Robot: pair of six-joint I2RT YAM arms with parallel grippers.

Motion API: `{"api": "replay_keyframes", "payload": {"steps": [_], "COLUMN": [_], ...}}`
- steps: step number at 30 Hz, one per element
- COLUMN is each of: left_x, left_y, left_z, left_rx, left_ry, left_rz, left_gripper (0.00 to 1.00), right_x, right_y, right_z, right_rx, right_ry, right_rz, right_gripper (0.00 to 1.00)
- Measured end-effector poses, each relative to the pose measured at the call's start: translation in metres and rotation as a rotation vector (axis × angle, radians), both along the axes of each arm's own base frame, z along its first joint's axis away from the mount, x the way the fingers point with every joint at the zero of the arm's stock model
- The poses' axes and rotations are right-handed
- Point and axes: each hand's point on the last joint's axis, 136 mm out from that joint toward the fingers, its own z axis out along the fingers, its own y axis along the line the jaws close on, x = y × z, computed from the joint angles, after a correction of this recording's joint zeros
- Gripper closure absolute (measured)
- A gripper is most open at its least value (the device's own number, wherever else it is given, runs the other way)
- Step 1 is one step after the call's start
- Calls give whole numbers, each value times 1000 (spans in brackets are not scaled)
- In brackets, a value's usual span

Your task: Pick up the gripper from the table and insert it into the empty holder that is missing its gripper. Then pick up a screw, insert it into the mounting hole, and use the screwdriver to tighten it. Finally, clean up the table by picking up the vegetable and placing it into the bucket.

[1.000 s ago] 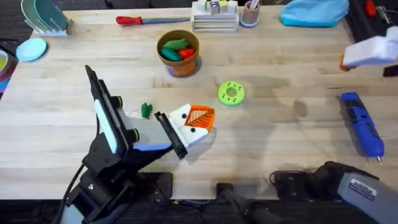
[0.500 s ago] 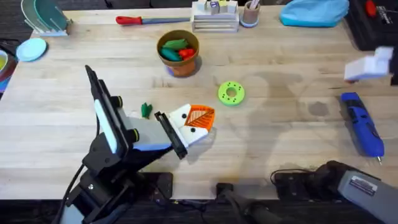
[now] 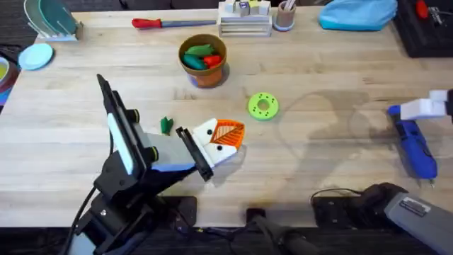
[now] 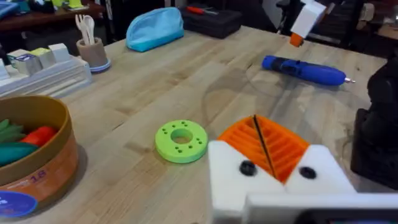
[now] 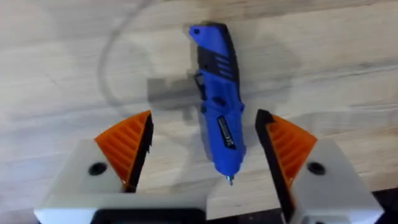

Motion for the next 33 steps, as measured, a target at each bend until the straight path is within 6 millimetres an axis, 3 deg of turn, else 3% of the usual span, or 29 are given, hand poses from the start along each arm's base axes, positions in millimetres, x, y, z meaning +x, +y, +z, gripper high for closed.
{"api": "replay_keyframes", "payload": {"steps": [6,16,33], "left_x": [0,0,0], "left_y": [0,0,0], "left_z": [0,0,0], "left_rx": [0,0,0], "left_ry": [0,0,0], "left_rz": [0,0,0], "left_gripper": [996,996,996], "right_x": [-10,-2,9], "right_y": [-18,-33,-38], "right_z": [-27,-73,-106], "right_rx": [48,106,153], "right_ry": [98,198,222], "right_rz": [31,118,157], "right_gripper": [7,7,8]}}
